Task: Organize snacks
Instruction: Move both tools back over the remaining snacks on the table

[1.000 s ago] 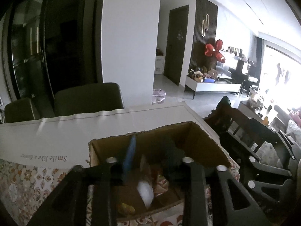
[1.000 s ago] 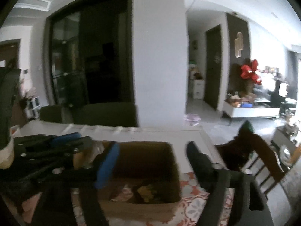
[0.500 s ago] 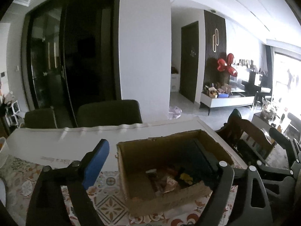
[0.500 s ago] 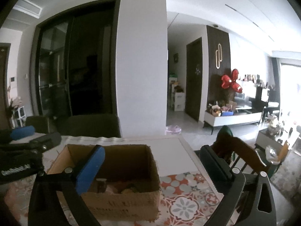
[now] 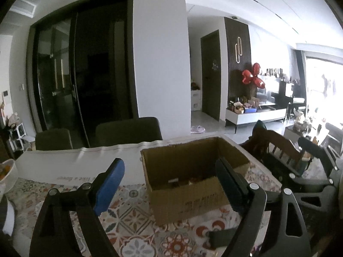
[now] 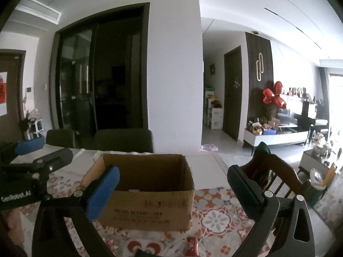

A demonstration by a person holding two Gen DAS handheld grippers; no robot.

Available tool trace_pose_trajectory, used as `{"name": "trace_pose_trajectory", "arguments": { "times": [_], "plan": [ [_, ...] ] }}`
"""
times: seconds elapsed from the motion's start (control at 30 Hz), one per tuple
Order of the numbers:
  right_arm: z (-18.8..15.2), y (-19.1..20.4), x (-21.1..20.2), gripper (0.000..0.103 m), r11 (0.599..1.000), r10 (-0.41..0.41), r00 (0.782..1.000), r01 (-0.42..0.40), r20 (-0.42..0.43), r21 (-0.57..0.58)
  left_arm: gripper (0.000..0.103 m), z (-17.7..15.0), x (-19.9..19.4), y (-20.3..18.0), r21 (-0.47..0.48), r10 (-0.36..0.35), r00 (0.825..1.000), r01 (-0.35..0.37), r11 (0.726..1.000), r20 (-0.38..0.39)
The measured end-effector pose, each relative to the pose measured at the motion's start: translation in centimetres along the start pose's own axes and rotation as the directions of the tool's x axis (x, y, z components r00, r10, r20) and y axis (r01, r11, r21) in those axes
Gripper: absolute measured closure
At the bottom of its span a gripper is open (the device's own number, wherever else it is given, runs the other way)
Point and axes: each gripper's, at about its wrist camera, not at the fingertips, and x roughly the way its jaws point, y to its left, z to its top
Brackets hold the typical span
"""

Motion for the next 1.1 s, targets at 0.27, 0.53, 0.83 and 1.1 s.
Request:
{"name": "trace_pose_trajectory", "arguments": {
  "times": [0.27,0.53,0.83,1.1],
  "plan": [
    [-2.1,0.3,-2.2,0.001,1.0,0.015,0.999,-0.015,-0.029,-0.027,0.021,-2.9,-2.8,-0.4,0.058,0.023,1.0,-0.023,0.998,0.003],
    [-4.3,0.5,-3.9,0.002,0.999,0.018,0.997,-0.02,-0.079,-0.026,0.026,-6.2,-4.5,-0.4,0.107,0.03,0.999,-0.027,0.994,-0.03],
    [-7.3,1.0,-4.8,0.006,0.999,0.031,0.983,-0.034,-0.178,-0.015,0.032,-9.7,-4.7,-0.9,0.148,-0.017,0.992,0.035,0.988,-0.122],
    [-10.8,0.4,-3.6,0.014,0.999,0.036,0.952,-0.033,-0.305,0.017,0.036,-12.4,-3.1,-1.8,0.196,-0.049,0.973,0.095,0.976,-0.224]
  ]
}}
